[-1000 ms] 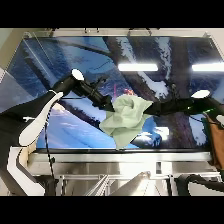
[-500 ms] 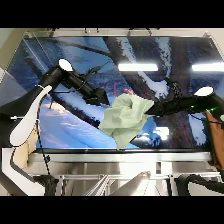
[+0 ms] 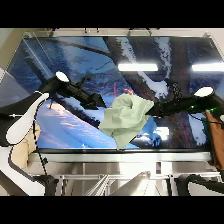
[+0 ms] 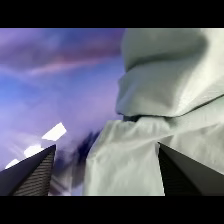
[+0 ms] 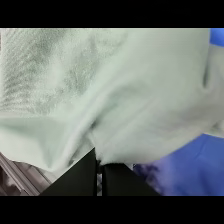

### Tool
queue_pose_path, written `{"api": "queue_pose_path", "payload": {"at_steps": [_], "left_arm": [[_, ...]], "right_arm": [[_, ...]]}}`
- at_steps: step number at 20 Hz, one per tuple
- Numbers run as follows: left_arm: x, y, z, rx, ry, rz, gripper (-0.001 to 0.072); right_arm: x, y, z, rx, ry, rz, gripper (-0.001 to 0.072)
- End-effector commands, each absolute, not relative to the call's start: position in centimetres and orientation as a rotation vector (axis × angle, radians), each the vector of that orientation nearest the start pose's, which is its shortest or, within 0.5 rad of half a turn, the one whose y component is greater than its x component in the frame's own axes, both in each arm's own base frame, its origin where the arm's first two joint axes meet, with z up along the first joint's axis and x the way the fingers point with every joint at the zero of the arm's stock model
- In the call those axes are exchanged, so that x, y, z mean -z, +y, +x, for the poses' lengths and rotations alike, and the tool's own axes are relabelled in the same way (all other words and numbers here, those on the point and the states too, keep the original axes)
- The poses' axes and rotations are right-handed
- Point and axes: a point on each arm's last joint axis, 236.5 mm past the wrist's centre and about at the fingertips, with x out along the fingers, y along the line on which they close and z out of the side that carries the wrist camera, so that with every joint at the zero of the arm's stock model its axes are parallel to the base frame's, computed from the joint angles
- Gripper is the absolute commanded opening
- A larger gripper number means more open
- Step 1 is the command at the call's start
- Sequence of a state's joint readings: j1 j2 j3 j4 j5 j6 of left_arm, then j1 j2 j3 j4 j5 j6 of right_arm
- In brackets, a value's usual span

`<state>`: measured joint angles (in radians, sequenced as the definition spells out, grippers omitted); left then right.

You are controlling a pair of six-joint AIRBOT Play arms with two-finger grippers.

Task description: Fold the shirts.

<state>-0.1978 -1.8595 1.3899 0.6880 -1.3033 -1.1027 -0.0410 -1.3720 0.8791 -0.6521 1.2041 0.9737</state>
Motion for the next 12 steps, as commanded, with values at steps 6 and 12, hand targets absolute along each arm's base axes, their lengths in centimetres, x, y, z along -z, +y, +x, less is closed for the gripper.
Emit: {"api": "queue_pose_path", "payload": {"at_steps": [6, 12], "left_arm": [[9.8, -31.4, 34.1, 1.071, 1.582, -0.515, 0.0472], [-3.9, -33.6, 33.6, 1.539, 1.454, -0.687, 0.0011]], "right_arm": [[2.8, 16.5, 32.3, -0.743, 1.329, 0.543, 0.0019], [-1.3, 16.0, 31.1, -0.825, 1.302, 0.526, 0.0018]]}}
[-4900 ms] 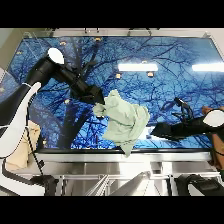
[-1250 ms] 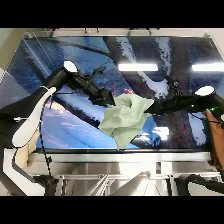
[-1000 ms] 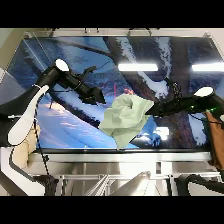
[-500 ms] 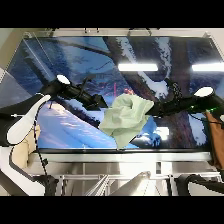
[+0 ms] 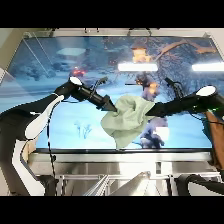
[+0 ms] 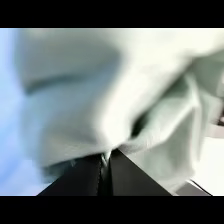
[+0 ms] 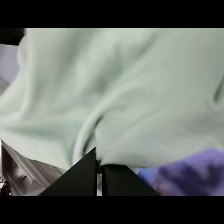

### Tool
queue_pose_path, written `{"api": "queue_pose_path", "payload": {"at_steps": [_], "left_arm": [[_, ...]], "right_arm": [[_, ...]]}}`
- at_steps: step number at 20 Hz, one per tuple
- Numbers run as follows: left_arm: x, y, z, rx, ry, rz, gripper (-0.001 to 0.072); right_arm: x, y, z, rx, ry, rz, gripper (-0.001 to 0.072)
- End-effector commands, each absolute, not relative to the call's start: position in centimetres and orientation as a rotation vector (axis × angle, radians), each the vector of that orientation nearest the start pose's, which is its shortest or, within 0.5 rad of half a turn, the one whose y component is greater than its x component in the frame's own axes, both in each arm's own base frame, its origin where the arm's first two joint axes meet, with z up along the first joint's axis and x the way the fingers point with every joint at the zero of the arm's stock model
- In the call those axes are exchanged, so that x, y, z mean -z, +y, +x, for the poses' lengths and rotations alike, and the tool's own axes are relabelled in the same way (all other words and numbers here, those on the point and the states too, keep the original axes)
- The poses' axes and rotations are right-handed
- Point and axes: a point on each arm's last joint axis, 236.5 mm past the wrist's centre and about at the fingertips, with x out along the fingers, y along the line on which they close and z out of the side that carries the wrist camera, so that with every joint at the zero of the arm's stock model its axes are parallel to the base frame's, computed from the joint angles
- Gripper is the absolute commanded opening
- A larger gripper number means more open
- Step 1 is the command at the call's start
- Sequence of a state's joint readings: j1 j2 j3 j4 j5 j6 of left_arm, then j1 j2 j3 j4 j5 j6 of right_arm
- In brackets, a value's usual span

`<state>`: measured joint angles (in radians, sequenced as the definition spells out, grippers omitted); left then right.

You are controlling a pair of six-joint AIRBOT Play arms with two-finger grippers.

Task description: Fold the shirts.

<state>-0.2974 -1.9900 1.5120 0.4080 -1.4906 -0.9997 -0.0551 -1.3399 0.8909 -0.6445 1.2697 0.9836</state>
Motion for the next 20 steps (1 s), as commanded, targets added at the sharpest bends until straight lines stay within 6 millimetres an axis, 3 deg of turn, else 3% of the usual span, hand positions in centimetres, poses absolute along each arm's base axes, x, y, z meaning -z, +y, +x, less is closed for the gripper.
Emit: {"api": "queue_pose_path", "payload": {"at_steps": [1, 3, 5, 6, 8, 9, 10, 12, 14, 17, 20], "left_arm": [[-8.4, -33.3, 33.8, 1.636, 1.361, -0.753, 0.001], [-19.1, -31.7, 34.0, 1.815, 1.089, -0.845, 0.001], [-29.5, -29.5, 32.3, 1.927, 0.798, -0.818, 0.001], [-33.9, -28.4, 30.5, 1.962, 0.671, -0.743, 0.001], [-40.0, -26.8, 26.2, 1.973, 0.484, -0.528, 0.0011], [-42.1, -26.1, 24.1, 1.959, 0.413, -0.429, 0.0011], [-43.4, -25.5, 22.5, 1.919, 0.365, -0.331, 0.0011], [-43.7, -24.7, 21.6, 1.737, 0.352, -0.161, 0.0018], [-41.4, -23.7, 24.4, 1.495, 0.424, -0.109, 0.0024], [-34.1, -22.4, 30.4, 1.229, 0.607, -0.161, 0.0024], [-24.5, -23.9, 33.1, 1.194, 0.849, -0.258, 0.0024]], "right_arm": [[-3.6, 15.5, 31.5, -0.839, 1.251, 0.512, 0.0019], [-11.7, 15.5, 32.6, -0.915, 1.042, 0.54, 0.0018], [-23.3, 16.3, 32.5, -1.043, 0.714, 0.556, 0.0018], [-29.1, 16.6, 31.4, -1.107, 0.538, 0.543, 0.0018], [-39.3, 16.9, 27.2, -1.223, 0.202, 0.467, 0.0019], [-42.8, 16.7, 25.1, -1.225, 0.087, 0.407, 0.0019], [-44.7, 16.4, 24.1, -1.18, 0.015, 0.34, 0.0018], [-46.2, 15.3, 23.6, -1.029, -0.052, 0.235, 0.0019], [-43.6, 13.9, 25.6, -0.871, 0.048, 0.182, 0.0019], [-36.2, 12.8, 29.6, -0.788, 0.319, 0.251, 0.0019], [-27.3, 16.4, 31.4, -0.91, 0.589, 0.382, 0.0019]]}}
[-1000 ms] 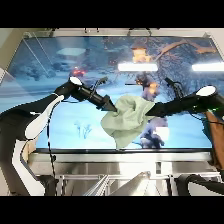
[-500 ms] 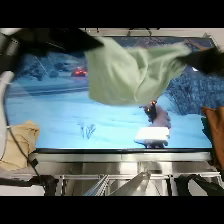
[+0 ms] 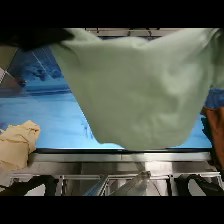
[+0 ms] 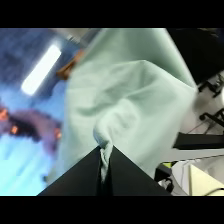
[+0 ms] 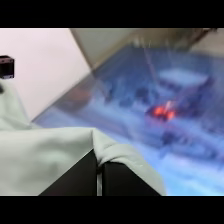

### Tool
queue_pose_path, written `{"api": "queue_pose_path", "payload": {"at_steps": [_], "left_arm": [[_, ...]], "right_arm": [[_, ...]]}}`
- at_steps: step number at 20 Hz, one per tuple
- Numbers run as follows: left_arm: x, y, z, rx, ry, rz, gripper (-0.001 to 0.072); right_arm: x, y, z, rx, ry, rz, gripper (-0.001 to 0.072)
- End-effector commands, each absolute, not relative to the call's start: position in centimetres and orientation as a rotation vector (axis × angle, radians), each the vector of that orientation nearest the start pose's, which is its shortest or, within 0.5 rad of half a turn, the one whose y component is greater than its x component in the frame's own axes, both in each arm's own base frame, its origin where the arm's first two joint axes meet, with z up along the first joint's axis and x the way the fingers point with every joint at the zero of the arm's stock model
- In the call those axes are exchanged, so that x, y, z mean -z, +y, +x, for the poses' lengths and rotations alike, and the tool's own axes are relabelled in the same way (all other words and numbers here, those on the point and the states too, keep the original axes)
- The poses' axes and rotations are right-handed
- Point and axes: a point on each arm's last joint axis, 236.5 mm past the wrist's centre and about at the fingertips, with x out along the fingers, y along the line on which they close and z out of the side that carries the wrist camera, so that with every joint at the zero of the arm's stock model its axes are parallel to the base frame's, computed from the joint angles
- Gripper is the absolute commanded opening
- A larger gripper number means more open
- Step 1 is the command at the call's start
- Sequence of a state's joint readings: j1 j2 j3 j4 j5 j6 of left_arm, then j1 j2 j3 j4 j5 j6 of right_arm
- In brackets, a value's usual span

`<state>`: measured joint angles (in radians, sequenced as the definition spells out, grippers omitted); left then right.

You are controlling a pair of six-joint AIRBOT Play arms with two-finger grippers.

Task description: Fold the shirts.

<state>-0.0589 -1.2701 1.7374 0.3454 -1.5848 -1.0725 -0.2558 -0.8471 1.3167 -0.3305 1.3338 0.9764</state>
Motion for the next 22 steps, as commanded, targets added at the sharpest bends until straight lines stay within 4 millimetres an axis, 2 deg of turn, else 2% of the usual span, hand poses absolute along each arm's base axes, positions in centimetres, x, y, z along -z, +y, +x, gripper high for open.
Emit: {"api": "queue_pose_path", "payload": {"at_steps": [1, 2, 3, 4, 5, 6, 7, 9, 11, 13, 15, 17, 19, 22], "left_arm": [[-21.2, -24.7, 33.7, 1.195, 0.924, -0.272, 0.0024], [-17.5, -25.4, 34.3, 1.188, 1.0, -0.28, 0.0023], [-14.2, -25.9, 35.0, 1.169, 1.058, -0.284, 0.0021], [-10.6, -25.9, 35.6, 1.137, 1.135, -0.275, 0.0051], [-7.4, -25.4, 36.0, 1.103, 1.21, -0.251, 0.0353], [-4.9, -24.3, 36.6, 1.052, 1.28, -0.233, 0.0652], [-3.0, -23.1, 37.4, 0.987, 1.345, -0.234, 0.0713], [-0.4, -20.3, 37.8, 0.901, 1.483, -0.254, 0.0712], [1.3, -18.7, 36.1, 0.878, 1.643, -0.335, 0.071], [3.3, -18.3, 34.0, 0.876, 1.733, -0.374, 0.071], [5.5, -18.6, 32.6, 0.859, 1.768, -0.392, 0.071], [7.5, -19.5, 31.6, 0.834, 1.779, -0.397, 0.0711], [9.1, -20.8, 30.1, 0.841, 1.793, -0.37, 0.071], [10.8, -22.7, 28.4, 0.856, 1.796, -0.308, 0.0709]], "right_arm": [[-23.8, 17.6, 32.3, -0.922, 0.672, 0.422, 0.002], [-20.2, 18.4, 33.4, -0.904, 0.743, 0.442, 0.002], [-16.1, 18.8, 34.6, -0.857, 0.821, 0.447, 0.007], [-12.3, 18.4, 35.7, -0.809, 0.901, 0.434, 0.0342], [-9.4, 17.8, 36.2, -0.771, 0.988, 0.444, 0.0548], [-7.3, 16.7, 36.2, -0.74, 1.064, 0.461, 0.0604], [-5.9, 15.5, 35.9, -0.725, 1.13, 0.486, 0.0603], [-4.7, 13.1, 34.9, -0.716, 1.214, 0.55, 0.0603], [-3.4, 10.6, 33.3, -0.675, 1.295, 0.567, 0.0601], [-1.0, 9.8, 31.8, -0.638, 1.354, 0.586, 0.0602], [2.0, 10.5, 30.5, -0.609, 1.384, 0.611, 0.0602], [4.8, 12.0, 29.5, -0.6, 1.392, 0.625, 0.0601], [6.5, 14.2, 28.5, -0.631, 1.417, 0.642, 0.0601], [7.8, 18.2, 28.1, -0.711, 1.445, 0.664, 0.0599]]}}
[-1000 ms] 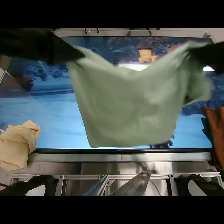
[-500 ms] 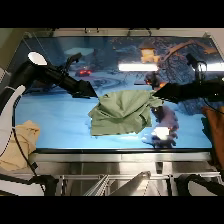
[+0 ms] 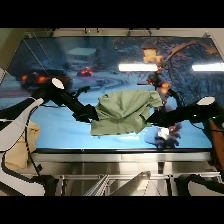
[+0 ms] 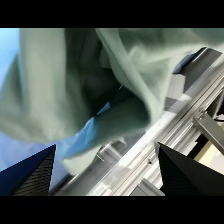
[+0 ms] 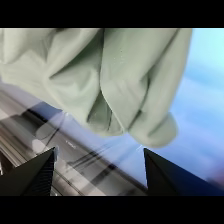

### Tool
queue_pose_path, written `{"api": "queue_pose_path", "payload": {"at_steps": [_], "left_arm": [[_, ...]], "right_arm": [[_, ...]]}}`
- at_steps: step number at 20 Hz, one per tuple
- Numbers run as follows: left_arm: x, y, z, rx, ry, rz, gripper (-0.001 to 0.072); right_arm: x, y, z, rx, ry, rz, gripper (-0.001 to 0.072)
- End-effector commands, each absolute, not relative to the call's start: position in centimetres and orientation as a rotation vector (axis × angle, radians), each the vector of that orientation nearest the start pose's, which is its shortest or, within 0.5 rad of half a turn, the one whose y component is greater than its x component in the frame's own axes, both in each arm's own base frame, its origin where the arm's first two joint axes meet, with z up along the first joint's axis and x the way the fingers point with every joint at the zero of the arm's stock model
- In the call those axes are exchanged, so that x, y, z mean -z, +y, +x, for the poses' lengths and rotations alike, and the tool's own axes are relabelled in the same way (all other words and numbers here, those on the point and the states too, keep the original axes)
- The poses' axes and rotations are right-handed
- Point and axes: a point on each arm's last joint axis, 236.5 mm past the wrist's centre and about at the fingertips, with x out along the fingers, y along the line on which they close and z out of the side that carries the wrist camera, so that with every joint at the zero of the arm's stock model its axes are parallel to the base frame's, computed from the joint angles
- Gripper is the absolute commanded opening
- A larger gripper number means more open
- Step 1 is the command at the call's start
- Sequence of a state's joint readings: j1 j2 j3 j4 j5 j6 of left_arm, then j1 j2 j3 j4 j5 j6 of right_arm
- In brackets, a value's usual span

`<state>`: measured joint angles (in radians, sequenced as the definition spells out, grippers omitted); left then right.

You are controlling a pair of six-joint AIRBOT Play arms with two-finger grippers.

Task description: Fold the shirts.

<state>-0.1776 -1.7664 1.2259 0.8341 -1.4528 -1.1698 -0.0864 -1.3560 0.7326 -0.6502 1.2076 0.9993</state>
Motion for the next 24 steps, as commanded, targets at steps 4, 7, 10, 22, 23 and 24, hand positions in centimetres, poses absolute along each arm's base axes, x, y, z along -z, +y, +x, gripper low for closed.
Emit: {"api": "queue_pose_path", "payload": {"at_steps": [4, 7, 10, 22, 23, 24], "left_arm": [[12.0, -24.3, 29.4, 0.836, 1.72, -0.26, 0.069], [12.4, -24.3, 30.8, 0.804, 1.671, -0.262, 0.0453], [11.2, -25.1, 30.7, 0.855, 1.666, -0.283, 0.0018], [-40.9, -28.4, 25.0, 1.377, 0.4, -0.053, 0.0021], [-44.6, -27.6, 23.6, 1.346, 0.269, -0.034, 0.0022], [-47.6, -26.7, 22.4, 1.308, 0.16, -0.029, 0.0024]], "right_arm": [[8.9, 21.8, 29.1, -0.762, 1.421, 0.761, 0.0559], [8.6, 22.5, 30.5, -0.788, 1.375, 0.803, 0.0255], [5.9, 23.3, 30.3, -0.896, 1.352, 0.798, 0.002], [-37.4, 20.5, 25.4, -1.18, 0.432, 0.313, 0.0019], [-40.0, 20.1, 24.5, -1.159, 0.357, 0.275, 0.0019], [-41.7, 20.0, 23.9, -1.145, 0.304, 0.253, 0.0019]]}}
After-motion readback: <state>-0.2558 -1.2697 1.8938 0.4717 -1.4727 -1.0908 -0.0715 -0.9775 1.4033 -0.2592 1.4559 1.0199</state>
